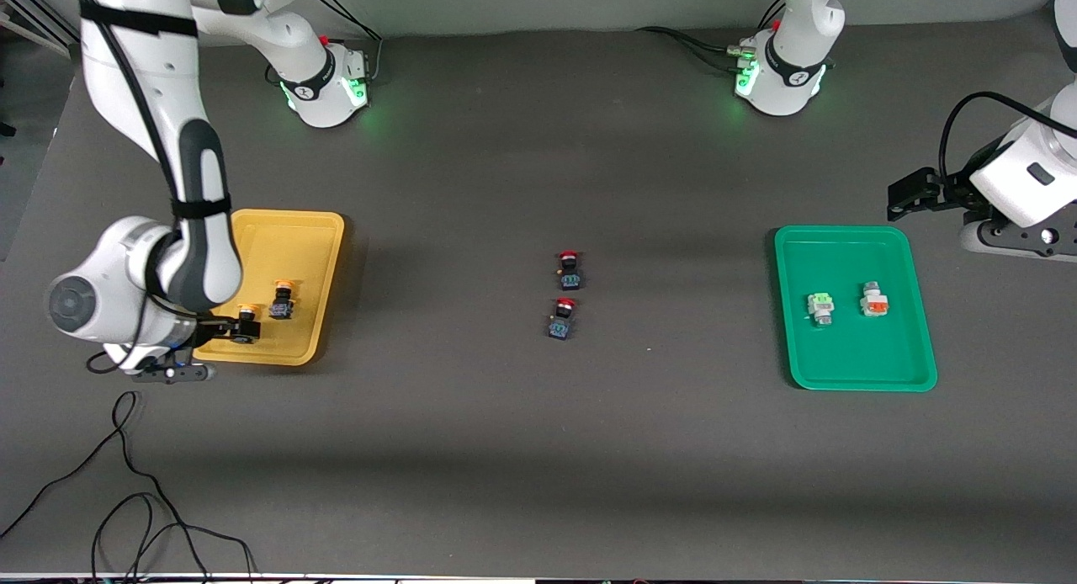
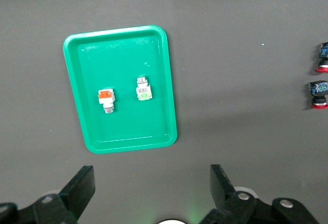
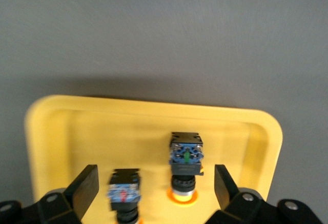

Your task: Place green and yellow buttons in trays

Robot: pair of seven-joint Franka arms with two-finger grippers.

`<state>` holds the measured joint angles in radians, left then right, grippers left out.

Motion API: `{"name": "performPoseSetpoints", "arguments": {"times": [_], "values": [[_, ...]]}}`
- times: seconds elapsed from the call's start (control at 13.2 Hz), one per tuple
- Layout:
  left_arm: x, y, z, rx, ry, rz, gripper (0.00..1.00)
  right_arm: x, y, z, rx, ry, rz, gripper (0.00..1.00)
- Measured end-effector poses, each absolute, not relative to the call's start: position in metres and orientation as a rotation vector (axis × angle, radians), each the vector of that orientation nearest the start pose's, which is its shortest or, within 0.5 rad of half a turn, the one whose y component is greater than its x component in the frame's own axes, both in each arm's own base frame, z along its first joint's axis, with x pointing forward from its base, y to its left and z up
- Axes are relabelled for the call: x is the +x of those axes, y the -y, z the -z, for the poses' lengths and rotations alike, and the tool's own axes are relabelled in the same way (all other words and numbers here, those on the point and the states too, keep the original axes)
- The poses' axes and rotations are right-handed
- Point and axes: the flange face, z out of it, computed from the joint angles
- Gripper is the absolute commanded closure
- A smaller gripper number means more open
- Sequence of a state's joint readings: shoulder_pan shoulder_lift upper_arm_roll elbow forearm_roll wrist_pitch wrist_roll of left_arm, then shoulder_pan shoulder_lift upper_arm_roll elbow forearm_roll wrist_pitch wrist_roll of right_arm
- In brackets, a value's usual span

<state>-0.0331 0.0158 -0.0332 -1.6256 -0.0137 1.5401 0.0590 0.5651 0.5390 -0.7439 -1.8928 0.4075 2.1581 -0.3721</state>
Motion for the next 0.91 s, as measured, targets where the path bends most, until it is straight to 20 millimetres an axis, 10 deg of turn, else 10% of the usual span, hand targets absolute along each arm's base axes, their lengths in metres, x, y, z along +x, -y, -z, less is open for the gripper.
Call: {"name": "performPoseSetpoints", "arguments": {"times": [0.45, 0.91], "values": [[0.552, 0.035, -0.587, -3.145, -0.19, -0.16, 0.0, 0.599, 0.094, -0.397, -3.01, -0.058, -0.063, 0.03], [0.552, 0.033, -0.588, -3.145, -0.184, -0.16, 0.0, 0.594, 0.089, -0.564, -3.039, -0.072, -0.144, 0.0]]}}
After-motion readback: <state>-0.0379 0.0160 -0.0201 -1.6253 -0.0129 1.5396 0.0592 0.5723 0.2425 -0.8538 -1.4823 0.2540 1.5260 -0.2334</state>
